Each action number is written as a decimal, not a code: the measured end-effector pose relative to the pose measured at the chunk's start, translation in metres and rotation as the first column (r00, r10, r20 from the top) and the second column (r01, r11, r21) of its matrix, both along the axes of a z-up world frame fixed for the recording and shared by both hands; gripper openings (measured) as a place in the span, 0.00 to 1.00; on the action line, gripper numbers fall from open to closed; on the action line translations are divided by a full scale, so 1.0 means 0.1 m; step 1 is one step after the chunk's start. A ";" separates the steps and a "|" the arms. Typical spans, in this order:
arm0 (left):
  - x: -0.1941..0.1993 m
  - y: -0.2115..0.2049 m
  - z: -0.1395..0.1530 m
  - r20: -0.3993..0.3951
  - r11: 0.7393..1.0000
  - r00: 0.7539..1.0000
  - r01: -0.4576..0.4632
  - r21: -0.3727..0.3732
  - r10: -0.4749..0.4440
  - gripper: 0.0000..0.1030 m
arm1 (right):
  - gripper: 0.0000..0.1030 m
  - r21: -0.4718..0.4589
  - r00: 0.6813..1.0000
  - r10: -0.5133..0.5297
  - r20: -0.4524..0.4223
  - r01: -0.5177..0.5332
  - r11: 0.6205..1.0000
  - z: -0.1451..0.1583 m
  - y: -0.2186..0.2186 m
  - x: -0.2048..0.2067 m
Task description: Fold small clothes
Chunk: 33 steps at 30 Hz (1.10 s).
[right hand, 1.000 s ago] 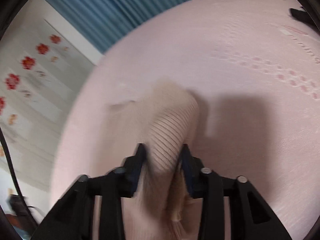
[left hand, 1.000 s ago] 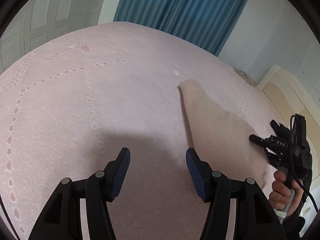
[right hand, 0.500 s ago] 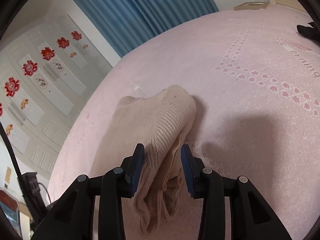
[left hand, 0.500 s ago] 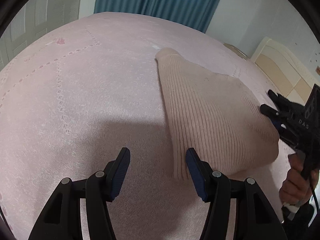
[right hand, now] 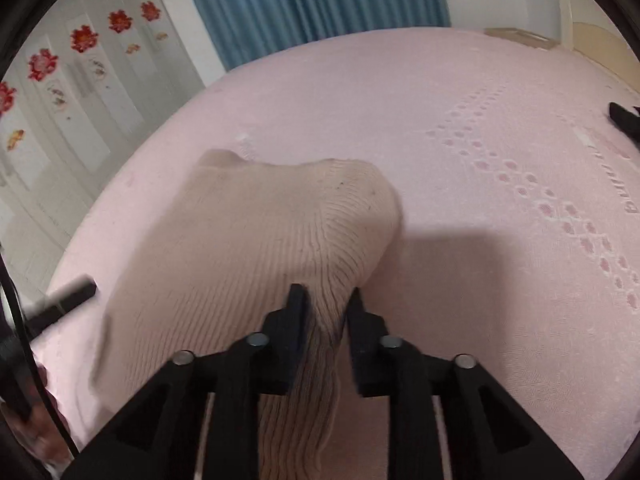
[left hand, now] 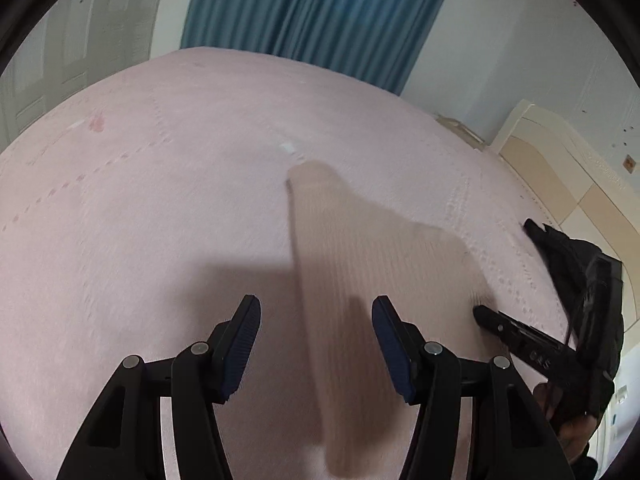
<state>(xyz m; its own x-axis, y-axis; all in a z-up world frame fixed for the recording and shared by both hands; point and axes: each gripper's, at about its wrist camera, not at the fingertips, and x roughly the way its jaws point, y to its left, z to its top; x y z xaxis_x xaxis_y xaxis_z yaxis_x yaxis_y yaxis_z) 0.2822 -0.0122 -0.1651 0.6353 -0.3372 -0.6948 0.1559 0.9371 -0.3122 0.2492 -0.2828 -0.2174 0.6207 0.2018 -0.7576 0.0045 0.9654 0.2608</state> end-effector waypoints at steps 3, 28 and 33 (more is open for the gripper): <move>0.17 -0.18 0.07 0.050 0.996 0.995 0.084 -0.020 -0.083 0.54 | 0.34 0.039 0.994 -0.026 0.107 0.022 0.999 0.24 -0.06 -0.10; 1.01 -0.15 -0.53 -0.070 0.999 0.998 0.002 -0.038 -0.005 0.23 | 0.22 -0.009 0.998 -0.001 0.059 0.001 1.000 -0.05 0.18 0.23; 0.91 -0.07 -0.51 -0.051 1.000 0.998 -0.023 0.012 0.024 0.24 | 0.22 0.003 0.998 -0.011 0.055 0.011 1.000 -0.06 0.14 0.23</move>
